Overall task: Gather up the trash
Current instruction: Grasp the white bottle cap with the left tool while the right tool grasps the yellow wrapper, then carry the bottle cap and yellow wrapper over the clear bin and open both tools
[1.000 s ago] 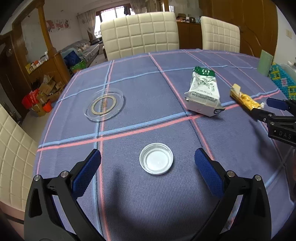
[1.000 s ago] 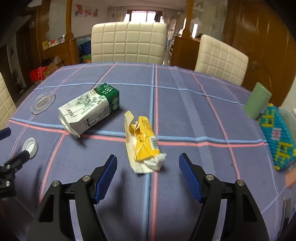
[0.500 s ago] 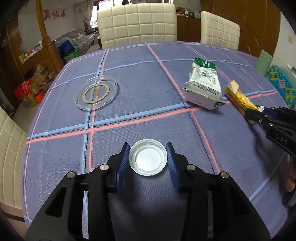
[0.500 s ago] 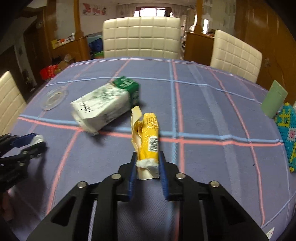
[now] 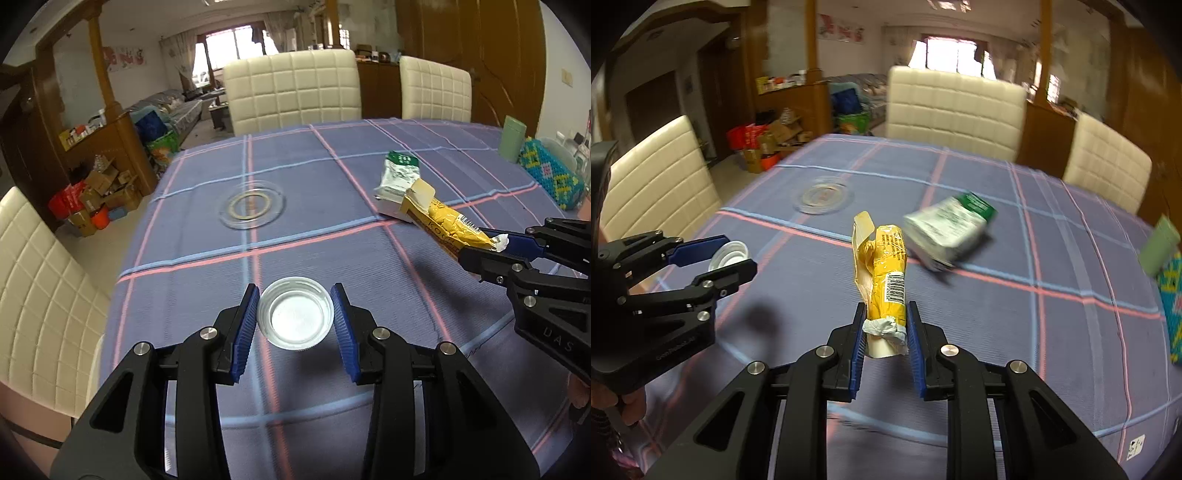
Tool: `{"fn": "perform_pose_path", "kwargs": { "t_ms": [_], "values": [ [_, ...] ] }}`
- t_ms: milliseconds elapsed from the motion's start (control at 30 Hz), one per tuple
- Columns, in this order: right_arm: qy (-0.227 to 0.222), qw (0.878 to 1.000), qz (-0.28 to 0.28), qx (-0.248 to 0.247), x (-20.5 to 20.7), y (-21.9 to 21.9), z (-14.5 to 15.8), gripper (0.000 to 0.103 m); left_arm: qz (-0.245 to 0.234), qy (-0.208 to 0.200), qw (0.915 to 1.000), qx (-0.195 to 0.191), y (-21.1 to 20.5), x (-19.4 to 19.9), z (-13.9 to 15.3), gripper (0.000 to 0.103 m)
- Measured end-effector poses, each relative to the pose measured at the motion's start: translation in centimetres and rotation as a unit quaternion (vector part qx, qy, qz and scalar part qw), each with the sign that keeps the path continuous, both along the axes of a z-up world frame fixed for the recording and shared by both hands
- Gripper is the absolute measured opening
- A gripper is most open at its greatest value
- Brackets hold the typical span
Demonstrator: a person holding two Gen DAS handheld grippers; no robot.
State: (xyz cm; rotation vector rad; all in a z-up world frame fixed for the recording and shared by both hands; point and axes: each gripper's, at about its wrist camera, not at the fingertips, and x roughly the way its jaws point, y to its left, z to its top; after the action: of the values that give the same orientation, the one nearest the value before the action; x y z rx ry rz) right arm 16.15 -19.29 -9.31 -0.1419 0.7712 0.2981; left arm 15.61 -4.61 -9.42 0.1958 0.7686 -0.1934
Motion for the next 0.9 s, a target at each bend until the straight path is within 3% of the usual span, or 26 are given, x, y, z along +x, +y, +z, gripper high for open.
{"fn": "perform_pose_path", "kwargs": {
  "t_ms": [300,900],
  "values": [
    [-0.012,0.998,0.063,-0.007,-0.8,7.1,1.2,0.021,0.054,-0.021,0.9983,-0.001,6.8,-2.1,1.2,0.041],
    [0.003,0.984,0.177,-0.022,-0.3,20.8,0.2,0.021,0.161,-0.016,0.9868,-0.012,19.2,-3.7,0.1,0.041]
  ]
}}
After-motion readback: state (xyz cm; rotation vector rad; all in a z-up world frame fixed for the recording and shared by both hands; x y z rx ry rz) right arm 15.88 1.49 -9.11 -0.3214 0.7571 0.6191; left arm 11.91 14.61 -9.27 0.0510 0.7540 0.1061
